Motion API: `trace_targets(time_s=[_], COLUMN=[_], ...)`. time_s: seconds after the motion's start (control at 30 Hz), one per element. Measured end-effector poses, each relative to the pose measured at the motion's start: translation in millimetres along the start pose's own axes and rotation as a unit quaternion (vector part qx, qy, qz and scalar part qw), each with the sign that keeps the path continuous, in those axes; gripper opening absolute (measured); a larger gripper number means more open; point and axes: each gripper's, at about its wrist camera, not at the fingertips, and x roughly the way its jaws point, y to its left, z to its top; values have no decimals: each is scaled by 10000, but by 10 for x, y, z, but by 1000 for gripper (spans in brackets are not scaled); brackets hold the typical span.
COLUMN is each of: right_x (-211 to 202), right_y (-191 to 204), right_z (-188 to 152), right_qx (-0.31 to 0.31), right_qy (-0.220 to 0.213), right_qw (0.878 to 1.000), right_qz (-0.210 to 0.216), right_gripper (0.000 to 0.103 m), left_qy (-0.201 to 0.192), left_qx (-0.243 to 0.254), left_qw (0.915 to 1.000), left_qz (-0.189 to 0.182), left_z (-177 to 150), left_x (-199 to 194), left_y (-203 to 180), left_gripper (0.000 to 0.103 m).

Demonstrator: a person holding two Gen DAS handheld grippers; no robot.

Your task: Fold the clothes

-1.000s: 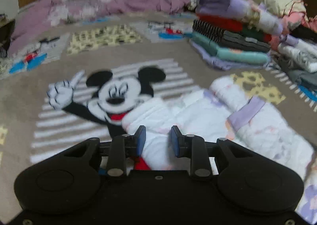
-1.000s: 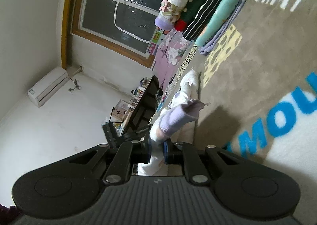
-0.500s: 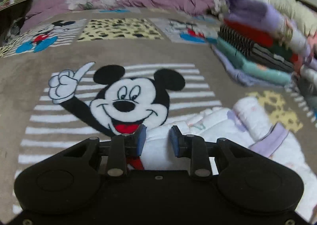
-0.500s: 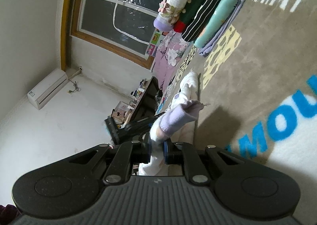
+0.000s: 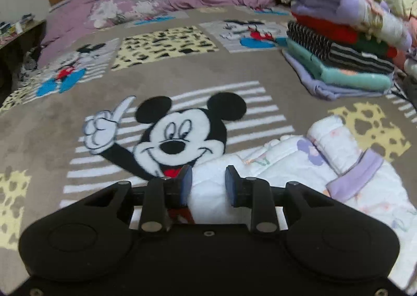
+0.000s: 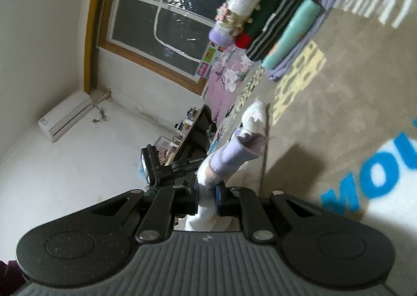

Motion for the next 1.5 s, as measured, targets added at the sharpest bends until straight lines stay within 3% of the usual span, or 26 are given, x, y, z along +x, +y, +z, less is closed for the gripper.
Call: trace_targets(time_s=[0.23, 0.37, 0.5, 0.6, 0.67, 0.73, 0.9, 1.17, 1.33, 1.4, 1.5], right_x=[28, 30, 31, 44, 54, 68, 106, 96, 74, 54, 42], right_y=[6, 23, 13, -15, -30, -35, -55, -49, 3, 22, 33], right_z=[5, 7, 6, 9, 12, 16, 20, -8, -10, -10, -12], right_qx=[-32, -60, -47, -9, 11, 17, 28, -34, -144, -158, -174], right_qy=[-35, -30, -23, -15, -8, -1, 31, -9, -14, -42, -63], right_qw=[10000, 10000, 10000, 10000, 10000, 10000, 10000, 10000, 9999, 9999, 9998], right_qz=[-12, 19, 3, -21, -30, -21, -26, -81, 9, 31, 46], right_gripper=[14, 14, 14, 14, 14, 14, 14, 14, 14, 14, 14], left_qy=[-298, -377, -433, -200, 623, 393, 464, -278, -373, -344, -35], left_qx=[-96, 204, 132, 237, 299, 501, 227, -543, -200, -38, 338], left_qw=[9995, 9990, 9988, 9993, 9975, 9978, 9986, 9979, 9988, 9983, 9979], left_qz=[17, 128, 162, 211, 114, 186, 99, -223, -261, -477, -556], left_z=[-135, -172, -10, 52, -53, -164, -106, -83, -315, -450, -678], left_x=[-462, -493, -328, -55, 304, 341, 285, -342, -698, -772, -676], left_y=[0, -146, -187, -246, -245, -293, -206, -36, -146, -248, -479], left_gripper=[26, 26, 26, 26, 25, 25, 26, 26, 26, 26, 26])
